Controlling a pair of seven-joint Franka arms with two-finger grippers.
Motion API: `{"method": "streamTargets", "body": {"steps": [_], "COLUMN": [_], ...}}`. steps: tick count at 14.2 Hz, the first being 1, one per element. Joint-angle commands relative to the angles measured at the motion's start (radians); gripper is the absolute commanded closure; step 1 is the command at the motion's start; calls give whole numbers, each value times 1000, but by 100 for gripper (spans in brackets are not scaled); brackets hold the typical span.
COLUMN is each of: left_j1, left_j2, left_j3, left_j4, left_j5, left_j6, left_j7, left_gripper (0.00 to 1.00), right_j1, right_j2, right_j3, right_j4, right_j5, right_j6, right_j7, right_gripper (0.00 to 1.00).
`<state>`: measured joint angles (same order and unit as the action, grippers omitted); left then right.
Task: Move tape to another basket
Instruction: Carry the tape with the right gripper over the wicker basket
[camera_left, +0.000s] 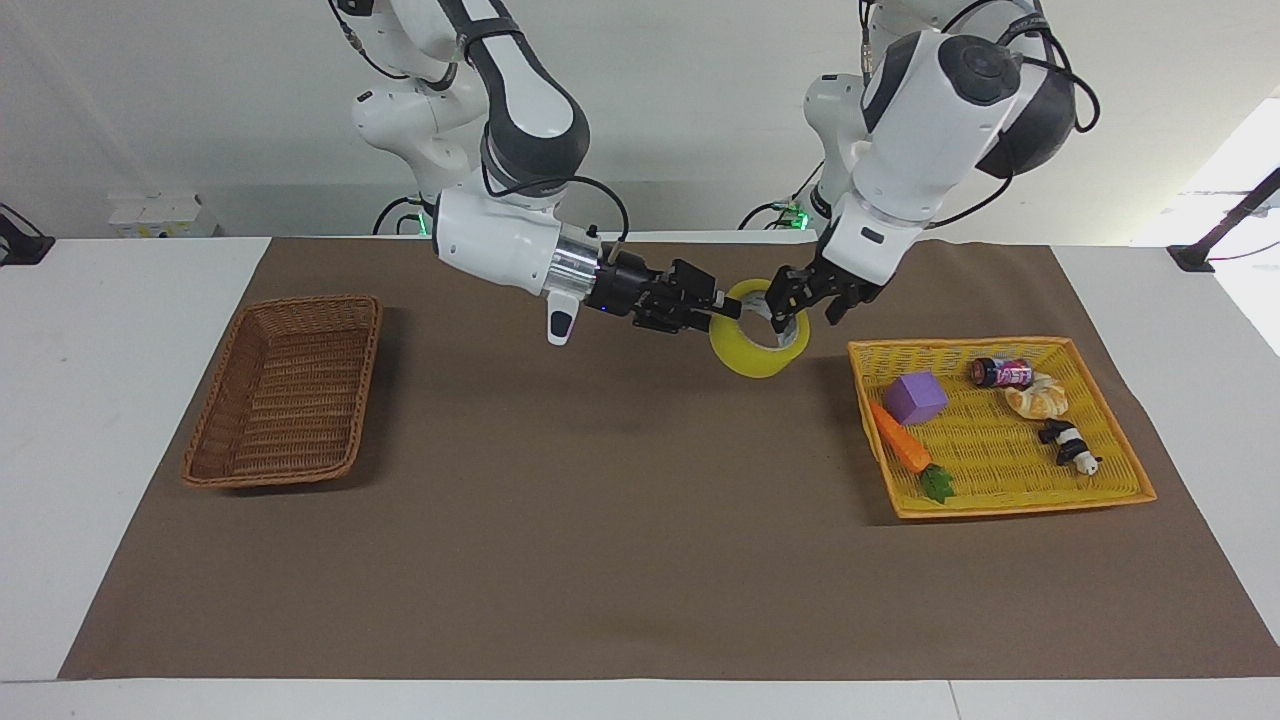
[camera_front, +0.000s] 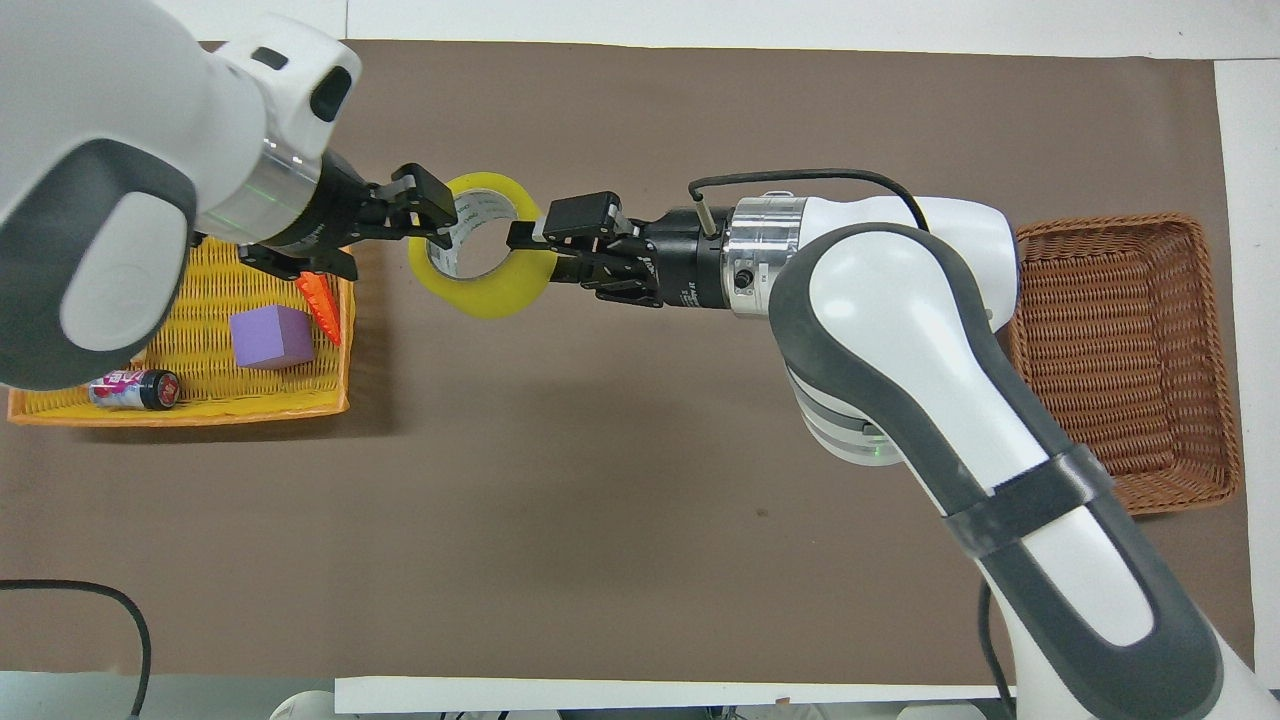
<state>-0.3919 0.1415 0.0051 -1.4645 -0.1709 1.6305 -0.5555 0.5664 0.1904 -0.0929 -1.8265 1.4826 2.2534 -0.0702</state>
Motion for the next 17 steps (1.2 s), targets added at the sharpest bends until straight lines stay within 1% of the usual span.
{"method": "streamTargets", "body": {"steps": [1, 4, 5, 7, 8, 9, 12, 14, 15, 16, 17], "left_j1": [111, 282, 338, 450, 494, 524, 507, 496, 499, 507, 512], "left_j2": [-37, -37, -36, -37, -37, -39, -39, -42, -40, -40, -42], "left_j3": [19, 19, 21, 23, 26, 26, 26, 24, 26, 26, 26], "left_j4": [20, 9, 10, 6, 6, 1, -7, -16, -19, -19, -25], "left_j5": [-12, 5, 5, 10, 16, 28, 41, 41, 42, 42, 41], "left_j6": [-49, -44, -38, -38, -31, -20, 5, 25, 63, 84, 77], "left_j7": [128, 342, 392, 558, 615, 629, 626, 625, 626, 628, 628], "left_gripper": [1, 0, 0, 0, 0, 0, 0, 0, 0, 0, 0], "right_j1": [-39, -68, -97, -205, -268, -337, -563, -753, -851, -940, -1027], "right_j2": [-9, -11, -11, -12, -14, -14, -16, -17, 0, 42, 108], "right_j3": [1, -1, -2, -4, -5, -7, -7, -8, -7, -7, -7], "right_j4": [4, 6, 6, 13, 16, 18, 21, 27, 53, 94, 168], "right_j5": [-28, -54, -94, -212, -246, -283, -413, -473, -528, -582, -632], "right_j6": [-58, -103, -145, -278, -346, -409, -576, -705, -795, -881, -966], "right_j7": [15, 13, 7, -26, -55, -87, -209, -249, -290, -368, -455], "right_gripper": [100, 100, 100, 100, 100, 100, 100, 100, 100, 100, 100]}}
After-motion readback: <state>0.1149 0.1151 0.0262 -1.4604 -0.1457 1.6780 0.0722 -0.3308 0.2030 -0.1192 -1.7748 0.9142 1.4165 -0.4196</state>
